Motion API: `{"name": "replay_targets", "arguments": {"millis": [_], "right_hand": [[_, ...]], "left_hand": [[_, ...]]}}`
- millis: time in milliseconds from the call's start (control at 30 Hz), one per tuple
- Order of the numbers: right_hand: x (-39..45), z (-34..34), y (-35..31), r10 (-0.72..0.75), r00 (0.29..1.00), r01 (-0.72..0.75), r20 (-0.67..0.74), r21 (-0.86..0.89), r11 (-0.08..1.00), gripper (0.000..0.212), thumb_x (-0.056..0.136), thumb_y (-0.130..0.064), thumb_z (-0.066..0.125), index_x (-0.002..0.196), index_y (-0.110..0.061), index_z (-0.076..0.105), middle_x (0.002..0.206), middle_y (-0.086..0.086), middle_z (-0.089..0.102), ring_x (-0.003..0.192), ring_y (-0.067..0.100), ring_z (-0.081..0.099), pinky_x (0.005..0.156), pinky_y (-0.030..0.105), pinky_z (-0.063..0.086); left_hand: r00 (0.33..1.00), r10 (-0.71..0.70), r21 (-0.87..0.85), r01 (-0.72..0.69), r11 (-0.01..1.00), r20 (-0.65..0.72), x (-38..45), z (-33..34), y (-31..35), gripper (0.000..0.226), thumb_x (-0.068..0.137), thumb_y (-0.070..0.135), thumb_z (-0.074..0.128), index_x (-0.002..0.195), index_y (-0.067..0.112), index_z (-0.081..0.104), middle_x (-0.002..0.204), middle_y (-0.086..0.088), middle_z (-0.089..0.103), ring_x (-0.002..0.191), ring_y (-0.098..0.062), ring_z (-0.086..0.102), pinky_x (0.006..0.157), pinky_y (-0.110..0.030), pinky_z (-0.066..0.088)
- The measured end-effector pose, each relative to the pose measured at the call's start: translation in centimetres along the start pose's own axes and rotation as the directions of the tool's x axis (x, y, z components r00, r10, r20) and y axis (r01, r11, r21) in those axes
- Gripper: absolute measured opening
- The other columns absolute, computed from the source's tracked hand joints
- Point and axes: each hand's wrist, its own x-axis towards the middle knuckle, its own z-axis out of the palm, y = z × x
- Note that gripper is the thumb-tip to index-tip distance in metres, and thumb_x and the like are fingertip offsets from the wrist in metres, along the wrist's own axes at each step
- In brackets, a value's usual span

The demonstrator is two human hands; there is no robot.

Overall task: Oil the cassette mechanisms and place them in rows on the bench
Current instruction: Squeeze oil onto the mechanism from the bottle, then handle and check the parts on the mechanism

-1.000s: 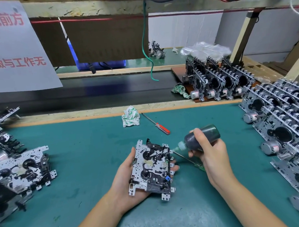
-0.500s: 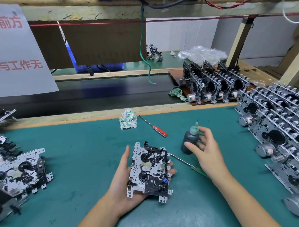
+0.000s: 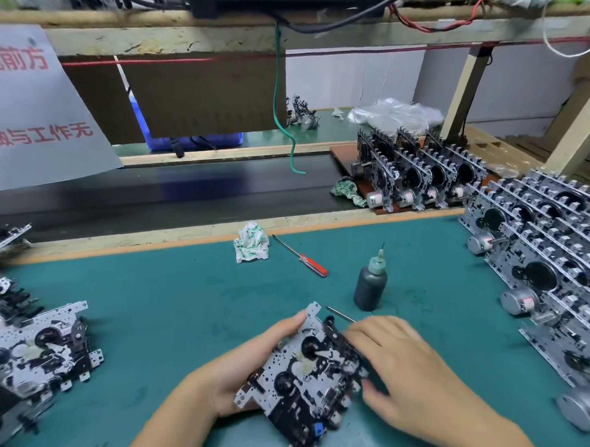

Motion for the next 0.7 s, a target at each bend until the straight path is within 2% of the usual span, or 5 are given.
{"name": "replay_targets", "arguments": {"millis": [233,333,433,567,700], "right_hand": [[-1.5,0.3,1.1,0.005,0.997,-0.012,-0.077,-0.089,0.996,0.054,0.070,-0.075,0.044,0.069,-0.023,0.059,0.068,-0.014,0.054,0.067,0.009,0.055,0.076,0.021,0.036],[-1.9,1.1,0.9,0.053,0.991,-0.059,-0.123,-0.051,0.997,0.052,0.074,-0.072,0.044,0.070,-0.022,0.058,0.067,-0.014,0.053,0.064,0.011,0.055,0.074,0.022,0.035],[-2.1,1.5,0.7,0.061,0.988,-0.071,-0.143,-0.065,0.995,0.048,0.074,-0.069,0.049,0.070,-0.021,0.058,0.067,-0.012,0.052,0.064,0.012,0.053,0.074,0.023,0.034],[-1.8,1.6,0.4,0.033,0.978,-0.045,-0.205,-0.051,0.998,0.047,0.073,-0.062,0.056,0.063,-0.016,0.056,0.062,-0.007,0.050,0.060,0.018,0.050,0.075,0.027,0.036],[-1.8,2.0,0.3,0.029,0.962,-0.044,-0.272,-0.050,0.998,0.046,0.073,-0.058,0.057,0.059,-0.015,0.058,0.058,-0.005,0.051,0.057,0.019,0.051,0.077,0.028,0.038]], "left_hand": [[0.989,0.100,0.402,-0.049,0.914,-0.106,-1.8,1.9,3.6,0.077,0.061,0.086,0.032,0.057,0.019,0.070,0.063,0.003,0.065,0.056,-0.010,0.058,0.059,-0.018,0.048],[0.725,0.506,0.774,0.057,0.631,-0.466,-2.8,2.5,2.7,0.089,0.060,0.090,0.016,0.078,0.020,0.068,0.076,-0.001,0.069,0.072,-0.019,0.062,0.064,-0.029,0.047],[0.515,0.738,0.891,0.361,0.274,-0.436,-5.2,2.4,-0.4,0.090,0.052,0.096,-0.008,0.070,0.028,0.048,0.064,0.005,0.057,0.066,-0.016,0.053,0.054,-0.027,0.034],[0.608,0.773,0.961,0.276,0.009,-0.182,-5.5,3.6,-3.2,0.070,0.061,0.092,0.017,0.061,0.027,0.042,0.053,0.012,0.050,0.047,-0.010,0.055,0.043,-0.024,0.037],[0.465,0.879,0.982,0.185,0.026,-0.111,-4.6,4.2,-4.1,0.059,0.055,0.084,0.042,0.049,0.026,0.032,0.036,0.009,0.042,0.029,-0.012,0.044,0.032,-0.020,0.030]]}}
